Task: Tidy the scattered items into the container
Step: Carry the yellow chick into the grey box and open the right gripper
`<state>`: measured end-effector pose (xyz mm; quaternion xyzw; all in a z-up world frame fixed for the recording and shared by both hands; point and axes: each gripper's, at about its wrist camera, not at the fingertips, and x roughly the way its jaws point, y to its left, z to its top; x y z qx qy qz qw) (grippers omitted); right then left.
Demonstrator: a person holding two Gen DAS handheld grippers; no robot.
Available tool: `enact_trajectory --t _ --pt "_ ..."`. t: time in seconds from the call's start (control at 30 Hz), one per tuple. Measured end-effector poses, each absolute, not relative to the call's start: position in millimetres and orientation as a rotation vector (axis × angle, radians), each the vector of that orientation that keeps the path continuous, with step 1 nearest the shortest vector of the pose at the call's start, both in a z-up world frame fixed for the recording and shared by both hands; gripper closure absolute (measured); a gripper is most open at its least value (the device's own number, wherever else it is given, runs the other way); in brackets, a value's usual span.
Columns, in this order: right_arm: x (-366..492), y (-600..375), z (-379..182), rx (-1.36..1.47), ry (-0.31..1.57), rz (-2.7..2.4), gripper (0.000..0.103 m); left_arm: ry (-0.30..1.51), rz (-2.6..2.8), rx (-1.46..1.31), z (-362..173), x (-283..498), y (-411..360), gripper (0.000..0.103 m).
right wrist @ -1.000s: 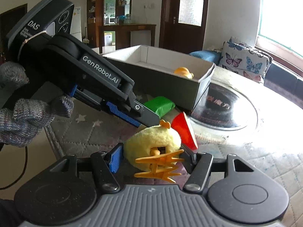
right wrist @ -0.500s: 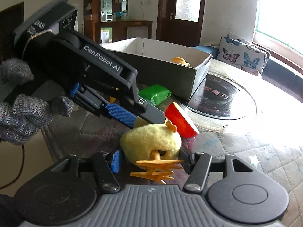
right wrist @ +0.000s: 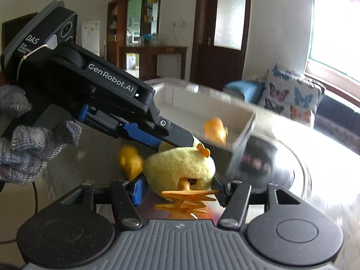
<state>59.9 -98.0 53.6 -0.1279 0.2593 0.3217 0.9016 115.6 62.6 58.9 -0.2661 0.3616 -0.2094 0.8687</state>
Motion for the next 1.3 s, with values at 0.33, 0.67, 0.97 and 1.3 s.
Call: enact_trajectory --t 0.33,0.67,0.97,1.3 --pt "161 -47 67 -0.255 0.541 0.728 0.043 0.719 -0.317 -0.562 74 192 110 0.065" --pt "241 -23 36 -0.205 0.687 0.748 0.043 0.816 -0.249 -0.598 34 259 136 0.065" --pt "256 -14 23 -0.219 0.721 0.739 0.042 0.866 -0.228 -0.609 15 280 140 0.067" --pt "252 -15 30 -0.213 0.716 0.725 0.042 0.845 -0.208 -0.56 26 275 134 0.068"
